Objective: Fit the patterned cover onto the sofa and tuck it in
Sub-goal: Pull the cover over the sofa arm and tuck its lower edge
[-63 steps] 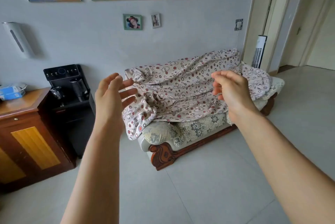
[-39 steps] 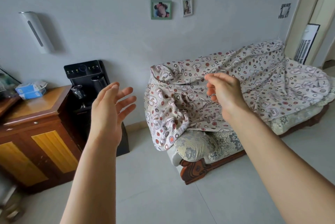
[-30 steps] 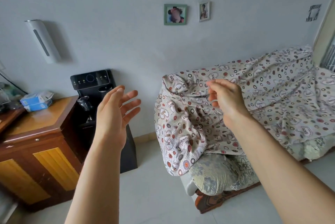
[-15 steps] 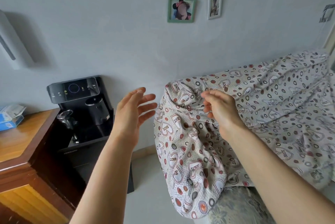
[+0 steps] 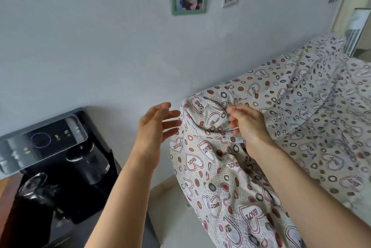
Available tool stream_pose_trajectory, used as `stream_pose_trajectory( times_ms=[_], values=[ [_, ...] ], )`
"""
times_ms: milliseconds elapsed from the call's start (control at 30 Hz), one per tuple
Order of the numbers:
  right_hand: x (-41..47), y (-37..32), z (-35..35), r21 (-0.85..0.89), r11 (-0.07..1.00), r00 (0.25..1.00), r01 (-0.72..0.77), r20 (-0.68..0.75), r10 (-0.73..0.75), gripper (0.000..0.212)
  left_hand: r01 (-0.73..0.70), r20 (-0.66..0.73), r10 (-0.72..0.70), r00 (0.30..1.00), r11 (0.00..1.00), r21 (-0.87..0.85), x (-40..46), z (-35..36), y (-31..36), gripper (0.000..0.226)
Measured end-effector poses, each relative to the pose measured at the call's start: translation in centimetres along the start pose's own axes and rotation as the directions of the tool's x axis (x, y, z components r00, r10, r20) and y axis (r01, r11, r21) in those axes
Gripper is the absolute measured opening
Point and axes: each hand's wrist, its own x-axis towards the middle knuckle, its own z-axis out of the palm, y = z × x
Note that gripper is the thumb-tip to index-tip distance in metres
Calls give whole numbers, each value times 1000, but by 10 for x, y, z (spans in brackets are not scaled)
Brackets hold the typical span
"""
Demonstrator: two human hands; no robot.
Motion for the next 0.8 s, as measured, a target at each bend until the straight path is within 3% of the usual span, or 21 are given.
stream_pose_trajectory(
  times_ms=[433, 600, 800],
  values=[
    [142, 42, 64, -43, 997, 992, -66, -110, 61, 11, 93, 133, -101, 986, 994, 61, 170, 8, -44, 18],
    [212, 71, 77, -72, 988, 980, -136, -154, 124, 12, 117, 192, -150, 970, 978, 173, 256, 33, -71, 18],
    [269, 105, 77, -124, 967, 960, -222, -200, 195, 12, 5, 330, -147, 933, 918, 396, 337, 66, -119, 17]
  ],
)
